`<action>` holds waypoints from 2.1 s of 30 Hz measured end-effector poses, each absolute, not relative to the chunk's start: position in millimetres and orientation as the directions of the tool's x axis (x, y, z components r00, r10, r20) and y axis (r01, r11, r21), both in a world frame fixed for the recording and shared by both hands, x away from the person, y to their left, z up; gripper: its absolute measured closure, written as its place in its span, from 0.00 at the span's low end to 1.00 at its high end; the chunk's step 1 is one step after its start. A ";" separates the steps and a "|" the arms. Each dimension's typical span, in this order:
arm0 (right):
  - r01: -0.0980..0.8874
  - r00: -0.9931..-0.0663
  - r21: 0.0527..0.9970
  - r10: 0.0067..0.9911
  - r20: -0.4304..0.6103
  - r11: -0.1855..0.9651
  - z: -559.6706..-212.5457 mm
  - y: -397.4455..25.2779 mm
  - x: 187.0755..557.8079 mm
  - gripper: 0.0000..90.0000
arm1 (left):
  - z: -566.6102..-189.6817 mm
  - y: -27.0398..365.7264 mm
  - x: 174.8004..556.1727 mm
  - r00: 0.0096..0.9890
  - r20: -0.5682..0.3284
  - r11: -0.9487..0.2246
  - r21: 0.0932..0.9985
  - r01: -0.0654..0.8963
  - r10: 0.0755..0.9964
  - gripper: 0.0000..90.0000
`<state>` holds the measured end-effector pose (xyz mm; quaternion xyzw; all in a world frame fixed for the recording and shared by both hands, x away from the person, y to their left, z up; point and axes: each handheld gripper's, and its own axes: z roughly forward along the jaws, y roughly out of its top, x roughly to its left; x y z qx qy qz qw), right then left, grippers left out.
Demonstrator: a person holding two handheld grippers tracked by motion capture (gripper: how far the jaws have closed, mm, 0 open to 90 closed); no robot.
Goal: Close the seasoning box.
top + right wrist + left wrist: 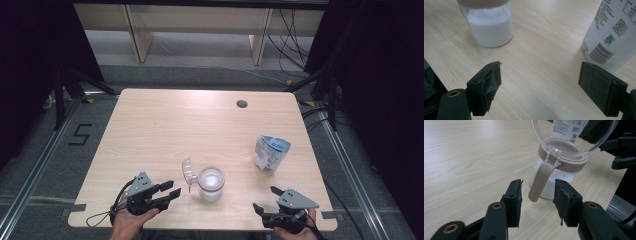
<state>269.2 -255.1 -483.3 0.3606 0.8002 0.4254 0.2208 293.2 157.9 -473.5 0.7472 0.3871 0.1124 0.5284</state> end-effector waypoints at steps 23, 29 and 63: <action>0.378 -0.668 0.837 0.743 -0.050 0.396 -485.8 -253.6 263.6 0.22 | -455.2 149.5 299.7 0.721 -0.224 -0.145 0.900 0.411 0.655 0.93; 0.405 -0.671 0.832 0.741 -0.011 0.379 -486.0 -252.8 262.6 0.22 | -450.5 143.7 299.4 0.743 -0.178 -0.177 0.911 0.372 0.645 0.99; 0.385 -0.691 0.830 0.722 -0.031 0.404 -487.4 -249.2 263.5 0.23 | -446.7 127.5 305.4 0.760 -0.153 -0.195 0.917 0.347 0.631 0.96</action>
